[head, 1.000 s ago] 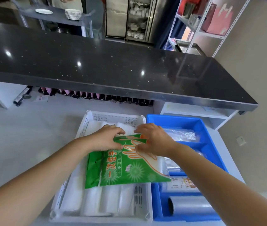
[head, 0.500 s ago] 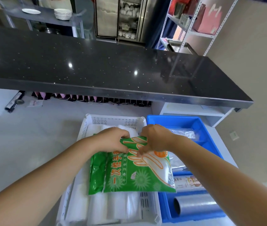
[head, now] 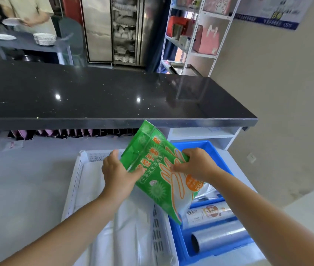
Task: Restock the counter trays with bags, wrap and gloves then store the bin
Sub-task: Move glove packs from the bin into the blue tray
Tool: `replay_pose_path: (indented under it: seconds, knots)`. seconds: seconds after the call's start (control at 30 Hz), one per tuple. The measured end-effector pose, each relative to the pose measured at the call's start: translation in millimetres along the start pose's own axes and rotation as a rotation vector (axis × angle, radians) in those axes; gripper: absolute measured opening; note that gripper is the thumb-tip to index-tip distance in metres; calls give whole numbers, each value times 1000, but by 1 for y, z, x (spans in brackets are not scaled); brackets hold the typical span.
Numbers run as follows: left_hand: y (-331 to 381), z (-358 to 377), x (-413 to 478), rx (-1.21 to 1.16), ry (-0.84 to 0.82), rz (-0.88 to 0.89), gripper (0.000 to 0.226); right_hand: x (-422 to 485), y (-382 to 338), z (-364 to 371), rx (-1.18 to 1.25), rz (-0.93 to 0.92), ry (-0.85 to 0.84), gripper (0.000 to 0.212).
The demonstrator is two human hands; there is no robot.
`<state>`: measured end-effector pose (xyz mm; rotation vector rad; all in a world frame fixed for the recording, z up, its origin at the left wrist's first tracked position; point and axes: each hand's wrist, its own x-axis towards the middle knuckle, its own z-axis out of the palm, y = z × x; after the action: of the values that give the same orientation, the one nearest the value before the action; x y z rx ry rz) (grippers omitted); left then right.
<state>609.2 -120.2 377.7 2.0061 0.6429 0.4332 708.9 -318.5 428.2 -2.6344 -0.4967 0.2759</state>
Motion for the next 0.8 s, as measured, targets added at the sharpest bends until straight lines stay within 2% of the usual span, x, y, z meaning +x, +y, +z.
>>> replay_pose_path:
  seconds: [0.07,0.17,0.23,0.27,0.3,0.4,0.5,0.7,0.8]
  knots:
    - [-4,7,-12,-164,-16,-128,77,-6,4,5,150,24,41,35]
    - [-5,18,-29,-469,-90,-328,75,-17,4,10,370,42,70,28]
    - [-3,25,-36,-695,-215,-373,44,-23,2,11,540,48,64,22]
    - [0,26,-39,-743,-268,-370,23,-27,0,11,622,46,45,19]
    - [2,26,-40,-756,-292,-357,13,-30,-1,11,697,40,18,18]
    - [7,22,-36,-821,-261,-332,17,-37,-4,11,903,17,-33,20]
    - [16,18,-30,-952,-243,-333,26,-41,-5,11,1005,-17,-63,28]
    - [28,26,-25,-1084,-286,-296,25,-43,-1,15,1035,-63,-119,43]
    - [38,39,-24,-1078,-276,-235,36,-39,8,9,998,-8,-103,34]
